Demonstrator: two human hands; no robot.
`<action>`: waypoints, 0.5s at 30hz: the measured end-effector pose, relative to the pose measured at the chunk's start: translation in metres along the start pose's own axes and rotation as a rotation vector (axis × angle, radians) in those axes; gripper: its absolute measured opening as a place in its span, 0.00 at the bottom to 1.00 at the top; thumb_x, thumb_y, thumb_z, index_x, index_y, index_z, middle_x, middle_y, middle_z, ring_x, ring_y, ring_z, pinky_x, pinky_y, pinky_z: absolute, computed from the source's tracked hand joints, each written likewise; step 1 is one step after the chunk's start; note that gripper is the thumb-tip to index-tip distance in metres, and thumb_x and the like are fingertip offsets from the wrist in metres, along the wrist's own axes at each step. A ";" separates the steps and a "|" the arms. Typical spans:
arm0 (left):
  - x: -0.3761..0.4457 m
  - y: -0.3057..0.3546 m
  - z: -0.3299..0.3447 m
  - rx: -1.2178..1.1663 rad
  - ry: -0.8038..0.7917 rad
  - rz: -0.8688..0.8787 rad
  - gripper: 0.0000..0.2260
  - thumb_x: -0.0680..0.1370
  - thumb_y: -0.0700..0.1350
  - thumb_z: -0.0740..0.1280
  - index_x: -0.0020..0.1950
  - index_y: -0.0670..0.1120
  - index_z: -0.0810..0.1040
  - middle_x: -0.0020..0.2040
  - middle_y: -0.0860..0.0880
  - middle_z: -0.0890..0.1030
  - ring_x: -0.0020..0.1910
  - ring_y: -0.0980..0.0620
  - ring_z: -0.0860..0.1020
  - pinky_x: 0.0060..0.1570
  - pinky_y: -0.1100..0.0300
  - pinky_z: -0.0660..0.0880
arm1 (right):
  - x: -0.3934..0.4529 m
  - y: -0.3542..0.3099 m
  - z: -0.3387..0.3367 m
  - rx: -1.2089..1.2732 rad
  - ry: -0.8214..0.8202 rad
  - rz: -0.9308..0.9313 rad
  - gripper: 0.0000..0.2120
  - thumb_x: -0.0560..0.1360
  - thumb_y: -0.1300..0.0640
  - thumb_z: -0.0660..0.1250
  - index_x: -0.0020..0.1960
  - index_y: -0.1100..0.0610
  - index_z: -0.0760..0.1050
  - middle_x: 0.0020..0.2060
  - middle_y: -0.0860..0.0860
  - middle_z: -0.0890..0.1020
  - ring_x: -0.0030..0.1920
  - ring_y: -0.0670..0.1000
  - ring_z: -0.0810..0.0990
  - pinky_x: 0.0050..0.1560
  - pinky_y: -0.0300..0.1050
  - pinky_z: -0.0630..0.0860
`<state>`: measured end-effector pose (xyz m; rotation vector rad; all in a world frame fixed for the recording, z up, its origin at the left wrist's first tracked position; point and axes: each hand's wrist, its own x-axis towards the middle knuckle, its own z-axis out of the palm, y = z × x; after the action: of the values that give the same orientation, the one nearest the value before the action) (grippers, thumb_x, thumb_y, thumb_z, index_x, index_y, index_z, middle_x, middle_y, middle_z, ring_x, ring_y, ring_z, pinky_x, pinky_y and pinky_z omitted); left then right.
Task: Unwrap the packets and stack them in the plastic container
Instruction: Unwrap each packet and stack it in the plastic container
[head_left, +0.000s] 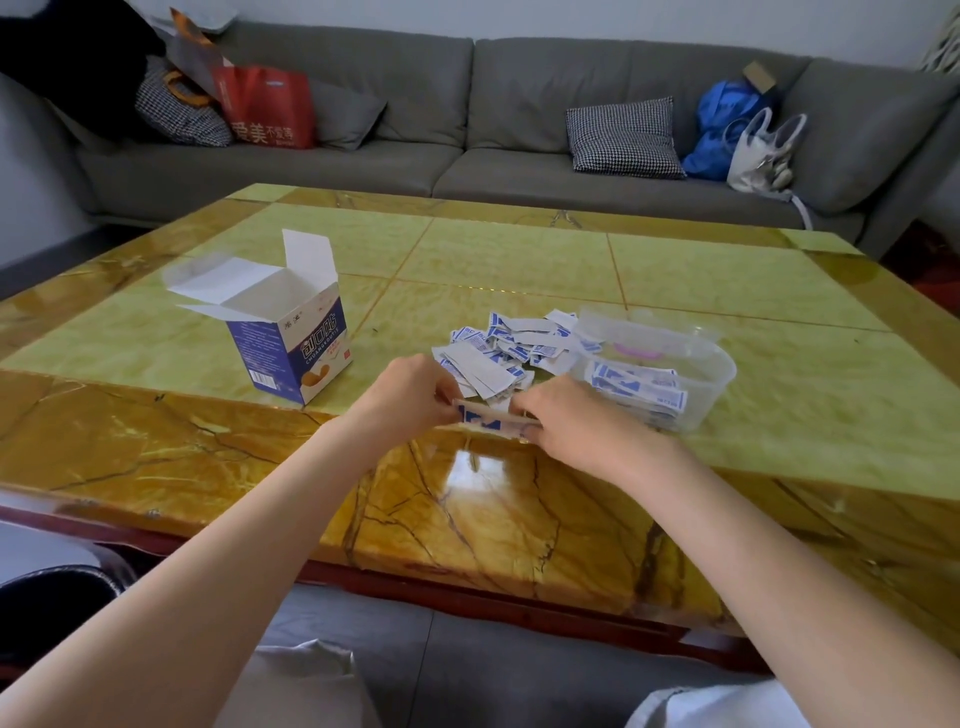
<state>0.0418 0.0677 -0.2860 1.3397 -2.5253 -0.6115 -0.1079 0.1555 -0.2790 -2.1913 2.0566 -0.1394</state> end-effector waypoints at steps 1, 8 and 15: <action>0.001 0.001 -0.004 -0.045 0.025 -0.009 0.06 0.73 0.41 0.69 0.49 0.41 0.82 0.40 0.48 0.80 0.37 0.52 0.76 0.31 0.69 0.69 | 0.001 0.001 -0.006 0.045 0.033 0.011 0.07 0.78 0.63 0.60 0.52 0.58 0.76 0.37 0.50 0.76 0.37 0.50 0.76 0.33 0.38 0.69; 0.023 0.045 -0.017 -0.558 0.301 -0.009 0.03 0.74 0.40 0.68 0.44 0.45 0.81 0.37 0.48 0.81 0.38 0.52 0.78 0.38 0.61 0.74 | -0.005 0.038 -0.048 0.330 0.605 0.156 0.08 0.75 0.63 0.66 0.53 0.58 0.77 0.35 0.49 0.76 0.33 0.49 0.78 0.40 0.42 0.76; 0.055 0.102 0.005 -0.245 0.261 0.184 0.13 0.77 0.45 0.65 0.60 0.45 0.72 0.48 0.47 0.82 0.46 0.47 0.80 0.46 0.54 0.77 | -0.014 0.093 -0.054 0.351 0.531 0.432 0.05 0.72 0.61 0.69 0.48 0.54 0.79 0.32 0.48 0.75 0.30 0.41 0.71 0.25 0.25 0.64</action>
<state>-0.0661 0.0745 -0.2445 1.0172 -2.2479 -0.6379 -0.2086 0.1617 -0.2400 -1.5729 2.4665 -1.0363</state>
